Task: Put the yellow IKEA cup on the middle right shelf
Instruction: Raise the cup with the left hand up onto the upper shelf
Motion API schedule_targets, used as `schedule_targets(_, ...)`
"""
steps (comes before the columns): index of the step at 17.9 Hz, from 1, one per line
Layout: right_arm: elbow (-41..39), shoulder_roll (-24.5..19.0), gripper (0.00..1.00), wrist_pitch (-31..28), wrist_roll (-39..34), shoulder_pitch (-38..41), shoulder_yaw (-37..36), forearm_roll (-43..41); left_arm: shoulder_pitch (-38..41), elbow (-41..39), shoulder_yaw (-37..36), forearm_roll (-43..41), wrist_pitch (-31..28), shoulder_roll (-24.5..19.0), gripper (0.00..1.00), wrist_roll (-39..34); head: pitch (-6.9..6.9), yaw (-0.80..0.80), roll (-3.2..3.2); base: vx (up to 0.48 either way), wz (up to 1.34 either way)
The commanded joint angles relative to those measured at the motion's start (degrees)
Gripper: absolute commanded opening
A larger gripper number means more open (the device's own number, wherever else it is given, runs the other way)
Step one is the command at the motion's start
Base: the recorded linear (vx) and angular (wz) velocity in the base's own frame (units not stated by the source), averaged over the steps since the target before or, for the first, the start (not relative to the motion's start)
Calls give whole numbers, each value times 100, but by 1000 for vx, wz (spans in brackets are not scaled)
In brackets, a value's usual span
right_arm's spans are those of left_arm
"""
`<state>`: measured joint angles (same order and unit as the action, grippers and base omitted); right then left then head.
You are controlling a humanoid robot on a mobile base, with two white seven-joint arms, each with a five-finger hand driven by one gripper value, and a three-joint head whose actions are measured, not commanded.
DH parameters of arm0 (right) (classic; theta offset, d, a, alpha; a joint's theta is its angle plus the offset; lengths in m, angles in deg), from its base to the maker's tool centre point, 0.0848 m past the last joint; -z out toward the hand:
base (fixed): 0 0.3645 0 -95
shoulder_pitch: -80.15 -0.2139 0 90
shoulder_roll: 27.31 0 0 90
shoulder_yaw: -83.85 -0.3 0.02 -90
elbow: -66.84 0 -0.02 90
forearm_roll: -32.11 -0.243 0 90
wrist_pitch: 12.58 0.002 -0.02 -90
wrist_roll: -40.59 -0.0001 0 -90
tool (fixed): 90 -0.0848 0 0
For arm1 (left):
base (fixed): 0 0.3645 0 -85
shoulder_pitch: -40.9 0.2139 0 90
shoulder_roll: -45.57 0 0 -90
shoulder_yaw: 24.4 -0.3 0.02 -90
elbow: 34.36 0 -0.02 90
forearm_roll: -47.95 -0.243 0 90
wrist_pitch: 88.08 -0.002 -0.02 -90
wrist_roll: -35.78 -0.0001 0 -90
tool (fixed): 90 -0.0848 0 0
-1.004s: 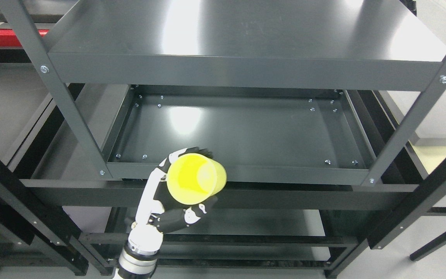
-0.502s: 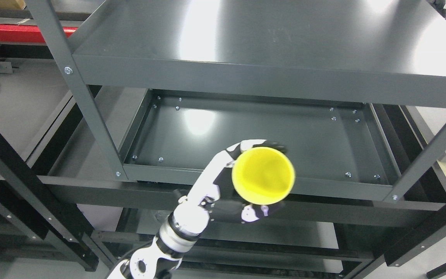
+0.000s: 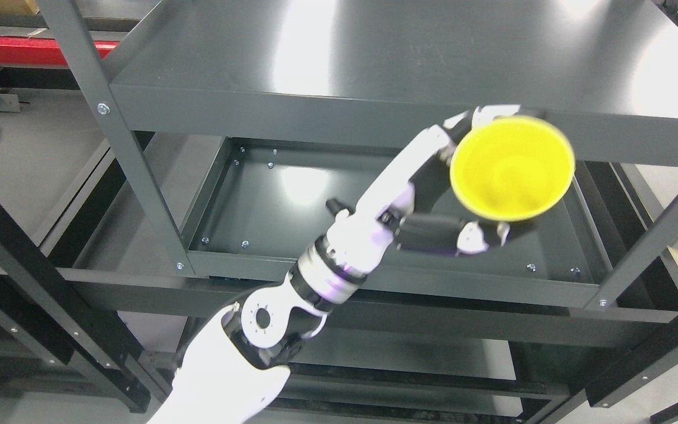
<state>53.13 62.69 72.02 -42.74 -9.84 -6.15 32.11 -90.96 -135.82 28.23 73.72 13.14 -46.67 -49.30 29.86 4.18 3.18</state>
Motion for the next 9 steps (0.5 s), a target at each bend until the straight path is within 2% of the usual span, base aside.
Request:
schedule_targets(1, 0, 100, 99, 4, 1, 79, 97, -140, -1261, 21, -115, 612, -724, 124, 0, -973, 0, 0, 0, 0, 0)
schedule_targets(5, 0, 100, 99, 4, 1, 79, 97, -140, -1972, 432, 536, 1246, -1735, 124, 0, -1906, 0, 0, 0, 0, 0)
schedule_targets(7, 0, 100, 99, 4, 1, 79, 97, -140, -2342, 933, 861, 1404, -2664, 124, 0, -2153, 0, 0, 0, 0, 0)
schedule_targets(9, 0, 100, 99, 4, 1, 79, 97, -140, -2484, 1373, 1151, 1982, -3484, 124, 0, -2172, 0, 0, 0, 0, 0)
